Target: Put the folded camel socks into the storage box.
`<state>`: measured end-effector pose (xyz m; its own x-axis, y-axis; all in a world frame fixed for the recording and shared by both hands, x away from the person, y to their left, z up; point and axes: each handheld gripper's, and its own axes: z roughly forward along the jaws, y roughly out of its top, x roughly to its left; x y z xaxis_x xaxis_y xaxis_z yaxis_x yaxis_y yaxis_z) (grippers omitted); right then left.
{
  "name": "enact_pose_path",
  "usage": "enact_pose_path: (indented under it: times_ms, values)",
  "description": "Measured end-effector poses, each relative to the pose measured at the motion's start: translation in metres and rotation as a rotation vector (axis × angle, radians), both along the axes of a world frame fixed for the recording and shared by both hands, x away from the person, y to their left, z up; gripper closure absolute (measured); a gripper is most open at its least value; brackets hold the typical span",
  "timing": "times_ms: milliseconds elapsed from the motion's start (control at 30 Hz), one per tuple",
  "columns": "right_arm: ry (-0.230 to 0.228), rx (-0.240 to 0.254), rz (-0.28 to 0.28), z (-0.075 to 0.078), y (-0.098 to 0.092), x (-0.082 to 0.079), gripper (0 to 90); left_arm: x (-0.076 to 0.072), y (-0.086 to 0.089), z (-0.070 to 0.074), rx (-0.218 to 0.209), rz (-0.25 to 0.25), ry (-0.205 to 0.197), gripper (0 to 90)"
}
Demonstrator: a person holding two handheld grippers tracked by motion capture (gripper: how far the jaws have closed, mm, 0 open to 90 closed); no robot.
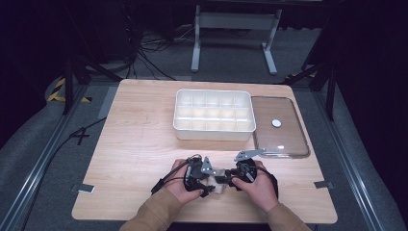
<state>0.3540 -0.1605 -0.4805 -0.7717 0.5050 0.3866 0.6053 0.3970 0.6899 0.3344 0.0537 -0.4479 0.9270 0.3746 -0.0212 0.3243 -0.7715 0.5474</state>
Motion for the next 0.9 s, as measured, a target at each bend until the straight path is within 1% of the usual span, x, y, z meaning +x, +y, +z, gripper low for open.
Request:
enact_pose_path:
  times_ms: [67, 100, 133, 167, 200, 233, 267, 300, 333, 367, 400, 433, 467, 500, 533, 567, 633, 700, 733, 767, 800, 833, 867, 900]
  values:
    - [-0.006, -0.006, 0.002, 0.001, 0.001, -0.001, 69.2, 0.002, 0.005, 0.002, -0.031, 0.002, 0.017, 38.9]
    - [-0.018, -0.011, 0.003, 0.002, 0.001, -0.002, 70.5, 0.003, 0.007, 0.004, -0.046, 0.008, 0.019, 38.4]
    - [-0.018, -0.011, 0.003, 0.002, 0.001, -0.002, 70.5, 0.003, 0.007, 0.004, -0.046, 0.008, 0.019, 38.2]
    - [-0.023, -0.008, -0.001, 0.002, 0.001, -0.003, 72.1, 0.004, 0.01, 0.005, -0.066, 0.014, 0.02, 38.3]
    - [-0.023, -0.008, -0.001, 0.002, 0.001, -0.003, 72.1, 0.004, 0.014, 0.007, -0.075, 0.026, 0.021, 38.3]
    - [-0.013, 0.006, -0.004, 0.002, 0.0, -0.002, 73.6, 0.006, 0.019, 0.009, -0.09, 0.05, 0.016, 38.2]
    - [-0.013, 0.006, -0.004, 0.002, 0.0, -0.002, 73.6, 0.006, 0.019, 0.009, -0.09, 0.05, 0.016, 38.0]
    - [-0.009, 0.01, -0.005, 0.003, 0.0, -0.002, 74.9, 0.009, 0.024, 0.012, -0.087, 0.062, 0.009, 38.0]
    - [-0.009, 0.01, -0.005, 0.003, 0.0, -0.002, 74.9, 0.009, 0.024, 0.012, -0.087, 0.062, 0.009, 37.9]
    - [-0.014, 0.015, -0.003, 0.005, -0.001, -0.003, 75.8, 0.01, 0.029, 0.014, -0.098, 0.079, 0.006, 38.0]
    - [-0.014, 0.019, -0.002, 0.006, -0.001, -0.003, 76.0, 0.01, 0.029, 0.014, -0.098, 0.079, 0.006, 38.0]
    - [-0.014, 0.019, -0.002, 0.006, -0.001, -0.003, 76.0, 0.011, 0.031, 0.015, -0.107, 0.093, 0.007, 38.0]
    - [-0.019, 0.026, -0.002, 0.009, -0.002, -0.004, 76.2, 0.012, 0.033, 0.015, -0.107, 0.1, 0.006, 38.0]
    - [-0.019, 0.026, -0.002, 0.009, -0.002, -0.004, 76.2, 0.012, 0.034, 0.015, -0.109, 0.106, 0.004, 38.0]
    - [-0.024, 0.026, -0.003, 0.011, -0.002, -0.005, 76.2, 0.012, 0.035, 0.016, -0.102, 0.108, 0.004, 38.0]
    - [-0.042, 0.03, -0.006, 0.017, -0.004, -0.006, 76.3, 0.013, 0.037, 0.016, -0.105, 0.12, 0.005, 38.0]
    - [-0.046, 0.036, -0.015, 0.021, -0.006, -0.007, 76.3, 0.014, 0.038, 0.016, -0.105, 0.127, 0.005, 38.0]
    - [-0.06, 0.039, -0.024, 0.025, -0.009, -0.007, 76.3, 0.015, 0.039, 0.016, -0.107, 0.129, 0.005, 38.0]
    - [-0.06, 0.039, -0.024, 0.025, -0.009, -0.007, 76.3, 0.015, 0.039, 0.016, -0.107, 0.129, 0.005, 38.0]
    - [-0.073, 0.039, -0.034, 0.029, -0.012, -0.008, 76.3, 0.016, 0.039, 0.017, -0.105, 0.133, 0.004, 38.0]
    - [-0.073, 0.039, -0.034, 0.029, -0.012, -0.008, 76.3, 0.016, 0.039, 0.017, -0.105, 0.133, 0.004, 38.0]
    - [-0.083, 0.034, -0.038, 0.031, -0.014, -0.008, 76.3, 0.016, 0.04, 0.018, -0.105, 0.135, 0.004, 38.0]
    - [-0.094, 0.04, -0.051, 0.035, -0.018, -0.008, 76.3, 0.017, 0.04, 0.018, -0.103, 0.134, 0.003, 38.0]
    - [-0.094, 0.04, -0.051, 0.035, -0.018, -0.008, 76.3, 0.017, 0.04, 0.018, -0.103, 0.138, 0.003, 38.0]
